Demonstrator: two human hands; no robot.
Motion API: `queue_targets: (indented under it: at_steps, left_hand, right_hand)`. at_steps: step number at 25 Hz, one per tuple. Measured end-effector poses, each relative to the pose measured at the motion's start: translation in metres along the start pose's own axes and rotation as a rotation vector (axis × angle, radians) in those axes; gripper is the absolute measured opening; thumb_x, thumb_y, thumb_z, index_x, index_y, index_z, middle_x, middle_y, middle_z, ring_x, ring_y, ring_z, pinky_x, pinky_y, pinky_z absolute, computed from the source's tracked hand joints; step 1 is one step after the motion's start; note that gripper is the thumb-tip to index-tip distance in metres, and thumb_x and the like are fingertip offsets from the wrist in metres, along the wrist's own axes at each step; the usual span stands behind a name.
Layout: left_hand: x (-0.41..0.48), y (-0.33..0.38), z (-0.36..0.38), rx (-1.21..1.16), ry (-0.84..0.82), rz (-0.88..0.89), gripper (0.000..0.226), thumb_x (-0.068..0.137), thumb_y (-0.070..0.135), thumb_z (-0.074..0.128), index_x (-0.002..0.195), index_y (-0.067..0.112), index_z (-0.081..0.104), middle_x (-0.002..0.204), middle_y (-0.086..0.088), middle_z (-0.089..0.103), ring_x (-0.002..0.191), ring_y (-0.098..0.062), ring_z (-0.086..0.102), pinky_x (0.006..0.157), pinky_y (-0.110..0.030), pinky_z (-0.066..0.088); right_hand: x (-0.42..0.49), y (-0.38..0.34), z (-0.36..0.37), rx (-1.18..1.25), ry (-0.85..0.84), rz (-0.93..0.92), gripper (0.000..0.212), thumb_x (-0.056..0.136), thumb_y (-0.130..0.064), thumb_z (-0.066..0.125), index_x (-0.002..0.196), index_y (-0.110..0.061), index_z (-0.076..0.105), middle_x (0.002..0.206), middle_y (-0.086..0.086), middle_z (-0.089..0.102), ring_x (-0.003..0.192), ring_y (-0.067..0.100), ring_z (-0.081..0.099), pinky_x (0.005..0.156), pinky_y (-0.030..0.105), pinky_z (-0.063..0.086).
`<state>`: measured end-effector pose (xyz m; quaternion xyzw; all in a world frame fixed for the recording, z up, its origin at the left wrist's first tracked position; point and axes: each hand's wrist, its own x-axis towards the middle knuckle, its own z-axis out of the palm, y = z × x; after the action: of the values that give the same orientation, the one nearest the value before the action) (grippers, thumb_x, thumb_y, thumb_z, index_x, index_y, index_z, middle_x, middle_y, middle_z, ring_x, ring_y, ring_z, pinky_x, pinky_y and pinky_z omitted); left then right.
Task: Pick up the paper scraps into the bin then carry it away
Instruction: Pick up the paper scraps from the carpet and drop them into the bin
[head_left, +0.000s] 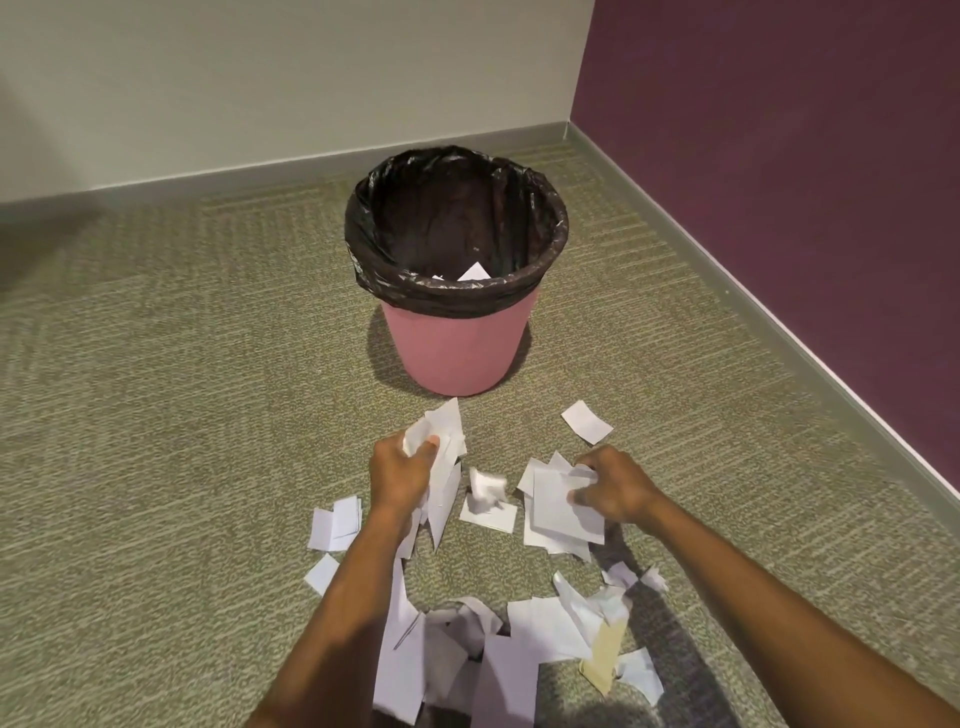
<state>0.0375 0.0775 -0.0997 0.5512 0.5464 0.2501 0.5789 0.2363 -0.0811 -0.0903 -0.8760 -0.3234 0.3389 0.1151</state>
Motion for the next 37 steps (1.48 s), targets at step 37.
queue_targets:
  at_steps: [37]
  left_hand:
    - [0.081, 0.245, 0.018, 0.370, 0.005, 0.536, 0.047, 0.084, 0.025, 0.073, 0.126, 0.010, 0.056, 0.085, -0.003, 0.064, 0.089, -0.017, 0.060, 0.084, -0.034, 0.050]
  right_hand:
    - [-0.051, -0.056, -0.074, 0.605, -0.131, -0.290, 0.020, 0.085, -0.003, 0.070, 0.104, -0.009, 0.068, 0.094, 0.013, 0.075, 0.079, 0.018, 0.072, 0.061, 0.026, 0.054]
